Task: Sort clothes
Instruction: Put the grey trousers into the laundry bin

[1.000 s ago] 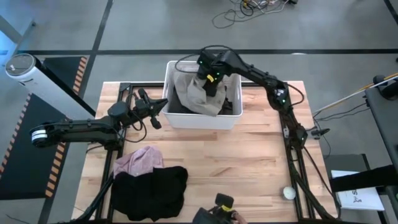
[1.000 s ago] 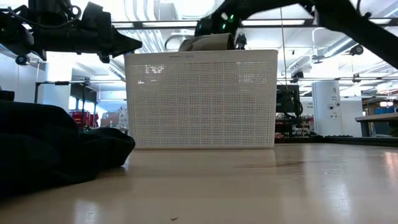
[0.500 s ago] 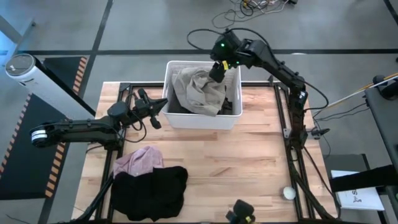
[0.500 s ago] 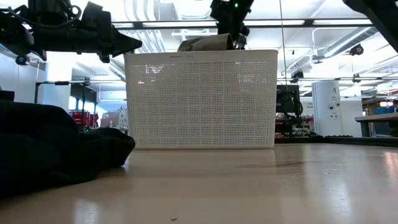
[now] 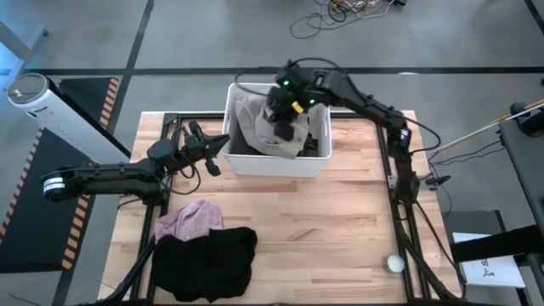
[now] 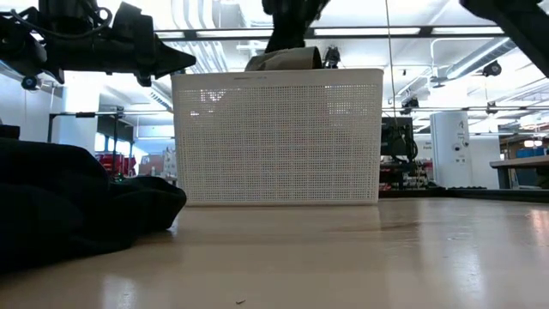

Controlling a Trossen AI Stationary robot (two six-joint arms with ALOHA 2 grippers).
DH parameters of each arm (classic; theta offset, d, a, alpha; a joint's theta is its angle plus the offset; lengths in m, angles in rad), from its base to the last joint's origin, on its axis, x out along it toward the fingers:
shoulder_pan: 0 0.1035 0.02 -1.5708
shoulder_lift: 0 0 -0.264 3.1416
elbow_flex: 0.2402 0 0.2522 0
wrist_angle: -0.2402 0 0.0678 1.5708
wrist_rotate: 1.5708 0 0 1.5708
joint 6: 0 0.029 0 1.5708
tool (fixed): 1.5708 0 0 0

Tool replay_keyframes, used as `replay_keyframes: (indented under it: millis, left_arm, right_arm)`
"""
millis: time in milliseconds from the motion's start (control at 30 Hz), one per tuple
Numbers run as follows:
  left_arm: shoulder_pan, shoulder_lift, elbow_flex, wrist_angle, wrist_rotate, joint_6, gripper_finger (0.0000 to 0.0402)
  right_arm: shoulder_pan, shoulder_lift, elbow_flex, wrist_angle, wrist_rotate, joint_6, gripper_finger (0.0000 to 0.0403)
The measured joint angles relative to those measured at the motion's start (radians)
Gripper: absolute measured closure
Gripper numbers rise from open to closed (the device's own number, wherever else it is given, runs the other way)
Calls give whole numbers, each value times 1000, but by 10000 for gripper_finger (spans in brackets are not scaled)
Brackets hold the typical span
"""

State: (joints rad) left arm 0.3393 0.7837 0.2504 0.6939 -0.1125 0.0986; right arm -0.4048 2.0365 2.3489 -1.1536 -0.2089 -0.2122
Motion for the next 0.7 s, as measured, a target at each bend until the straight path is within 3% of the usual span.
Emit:
replay_keyframes:
  millis: [300,700]
  left_arm:
    - [0,0,0,-2,0,-8,381]
    - [0,0,0,-18,0,-9,381]
  right_arm:
    - [-87,199,0,-64,43,-125,402]
    - [-176,354,2,-92,-42,-174,403]
